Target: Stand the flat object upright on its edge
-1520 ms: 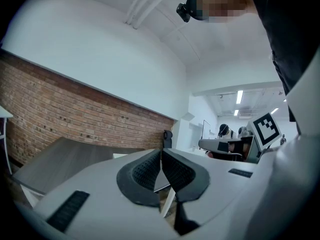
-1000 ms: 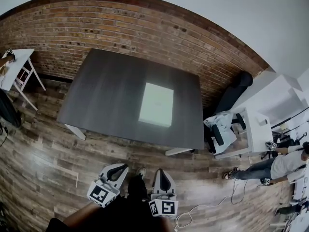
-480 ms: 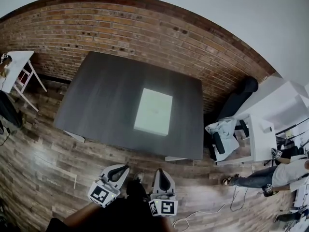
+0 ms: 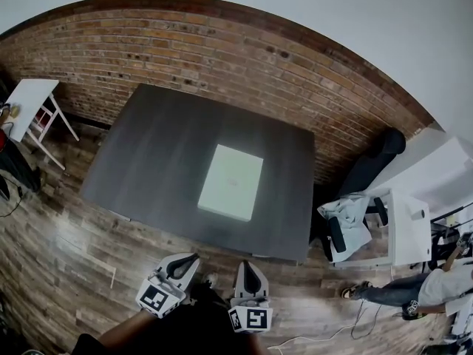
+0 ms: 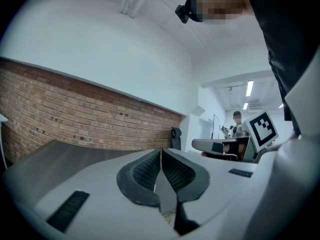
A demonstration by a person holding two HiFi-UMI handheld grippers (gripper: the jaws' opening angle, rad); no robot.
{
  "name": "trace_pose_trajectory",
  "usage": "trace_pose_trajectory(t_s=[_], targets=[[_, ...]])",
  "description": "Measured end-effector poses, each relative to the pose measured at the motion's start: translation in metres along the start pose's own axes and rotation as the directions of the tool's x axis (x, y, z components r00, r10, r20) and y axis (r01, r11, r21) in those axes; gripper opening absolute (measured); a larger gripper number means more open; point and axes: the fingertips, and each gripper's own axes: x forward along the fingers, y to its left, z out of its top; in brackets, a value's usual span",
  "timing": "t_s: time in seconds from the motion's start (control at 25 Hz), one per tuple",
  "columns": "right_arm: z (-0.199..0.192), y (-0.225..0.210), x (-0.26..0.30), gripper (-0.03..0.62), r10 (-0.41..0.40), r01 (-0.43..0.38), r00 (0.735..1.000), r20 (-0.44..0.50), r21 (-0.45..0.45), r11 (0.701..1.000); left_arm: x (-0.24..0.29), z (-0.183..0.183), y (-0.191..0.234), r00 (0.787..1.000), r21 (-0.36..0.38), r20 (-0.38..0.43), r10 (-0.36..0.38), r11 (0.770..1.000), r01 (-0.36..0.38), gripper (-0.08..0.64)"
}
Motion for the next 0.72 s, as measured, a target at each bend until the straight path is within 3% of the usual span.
trace_pose_trajectory(t_s=[0.36,0.72], targets=[[-0.002,-0.05,0.017,0.025,0.07,-0.07,0.998,-0.011,0.005,0.998,0.048,-0.003,-0.01,0.998,0.0,-0.011,0.068,0.998,-0.068,0.04],[-0.022,-0.072,0.034,0.025,0.099,-0.099,0.994,-0.042,0.013,0.995,0.07,-0.022,0.001,0.993,0.041,-0.06,0.102,0.994,-0.1,0.04]])
